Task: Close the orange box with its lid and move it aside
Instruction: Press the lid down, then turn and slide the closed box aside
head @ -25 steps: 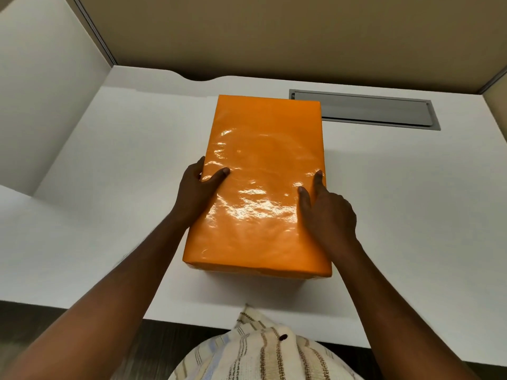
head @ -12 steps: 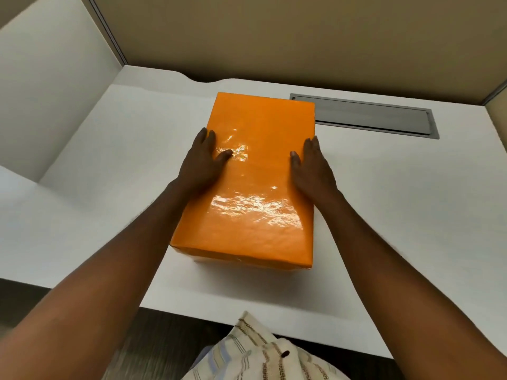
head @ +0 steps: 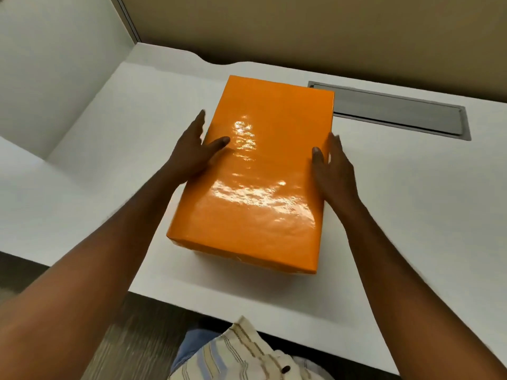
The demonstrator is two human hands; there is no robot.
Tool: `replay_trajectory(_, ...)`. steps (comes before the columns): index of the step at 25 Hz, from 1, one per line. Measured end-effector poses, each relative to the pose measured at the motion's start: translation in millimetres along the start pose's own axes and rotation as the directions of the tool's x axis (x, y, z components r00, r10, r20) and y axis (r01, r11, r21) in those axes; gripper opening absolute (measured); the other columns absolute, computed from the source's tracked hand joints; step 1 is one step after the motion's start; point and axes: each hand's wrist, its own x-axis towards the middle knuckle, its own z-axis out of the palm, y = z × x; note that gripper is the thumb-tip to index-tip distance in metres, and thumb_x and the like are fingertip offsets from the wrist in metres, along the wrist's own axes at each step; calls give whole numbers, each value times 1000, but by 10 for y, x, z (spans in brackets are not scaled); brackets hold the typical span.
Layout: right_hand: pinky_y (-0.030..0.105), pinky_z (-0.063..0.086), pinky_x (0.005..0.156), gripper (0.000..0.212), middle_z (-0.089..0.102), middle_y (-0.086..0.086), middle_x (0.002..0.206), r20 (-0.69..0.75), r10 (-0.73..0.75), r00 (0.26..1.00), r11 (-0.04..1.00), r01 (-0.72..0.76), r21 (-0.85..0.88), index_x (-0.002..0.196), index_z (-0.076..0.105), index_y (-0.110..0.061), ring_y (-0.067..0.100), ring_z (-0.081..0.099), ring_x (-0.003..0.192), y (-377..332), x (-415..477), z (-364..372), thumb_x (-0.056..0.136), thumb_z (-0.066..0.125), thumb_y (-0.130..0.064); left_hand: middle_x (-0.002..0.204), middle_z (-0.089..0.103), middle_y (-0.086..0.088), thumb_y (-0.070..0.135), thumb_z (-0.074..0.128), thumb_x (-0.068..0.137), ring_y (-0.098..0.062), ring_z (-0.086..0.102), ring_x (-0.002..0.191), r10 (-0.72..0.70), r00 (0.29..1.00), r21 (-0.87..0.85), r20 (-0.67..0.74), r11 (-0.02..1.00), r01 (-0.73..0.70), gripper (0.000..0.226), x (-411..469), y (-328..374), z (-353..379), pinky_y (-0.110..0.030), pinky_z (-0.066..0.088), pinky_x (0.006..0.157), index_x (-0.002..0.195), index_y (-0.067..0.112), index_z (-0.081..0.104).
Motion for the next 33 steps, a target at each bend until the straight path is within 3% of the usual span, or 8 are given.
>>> replay_trajectory(4,50,38,110,58,31,1,157,-47,171,984,974,-162,158,150,24,-30,28,40,139,93,-414,14,96,37,-48,149,45,-5,59,60,80,-25,43,135,-148,989,-198,-15,970,142,71,-214,-223,-345,-52,37,109,140,25,45)
replay_trajectory(7,51,38,106,65,28,-5,157,89,292,952,901,-305,308,149,13,-44,28,41,136,19,-649,125,88,31,-56,145,47,5,66,55,75,-25,46,133,-174,962,-405,208,880,247,68,-518,-404,-435,-52,43,104,137,42,43)
replay_trajectory(10,46,41,98,65,29,-9,155,80,332,940,873,-338,351,149,13,-43,23,45,128,-205,-641,205,88,35,-50,134,51,19,56,50,82,-17,57,120,-145,926,-433,349,851,296,58,-644,-476,-360,-42,52,93,137,55,32)
replay_trajectory(15,47,43,94,77,38,-3,152,35,334,942,894,-329,303,150,20,-38,31,49,127,-760,-323,697,79,46,-51,136,55,14,48,57,84,-15,62,111,-196,930,-450,311,831,326,59,-81,-745,-827,-47,53,94,138,56,34)
replay_trajectory(17,49,44,96,81,40,-2,151,24,307,951,908,-301,293,150,20,-37,32,50,126,-999,-94,920,76,49,-54,132,59,14,44,59,86,-12,65,106,-194,944,-449,268,842,300,56,219,-821,-1109,-40,56,88,137,53,38)
replay_trajectory(21,54,46,101,79,46,-2,147,13,179,984,946,-176,274,149,26,-34,29,53,125,-1498,615,1447,79,56,-58,105,66,25,37,60,89,3,70,80,-180,978,-446,105,870,208,46,913,-987,-1673,-13,55,58,133,47,49)
replay_trajectory(27,53,47,101,69,50,0,144,22,12,1000,947,-19,320,147,32,-27,27,55,124,-2262,1602,2193,87,58,-48,111,67,15,40,61,88,-4,70,79,-199,979,-433,-40,887,163,48,1838,-1240,-2450,-15,53,56,135,41,50)
replay_trajectory(33,51,45,104,68,48,0,145,10,-7,1000,937,3,348,147,32,-26,26,52,127,-2715,2045,2734,88,59,-44,95,62,23,33,59,91,14,65,61,-182,978,-401,-103,907,127,42,2405,-1475,-2889,-6,47,46,133,37,52)
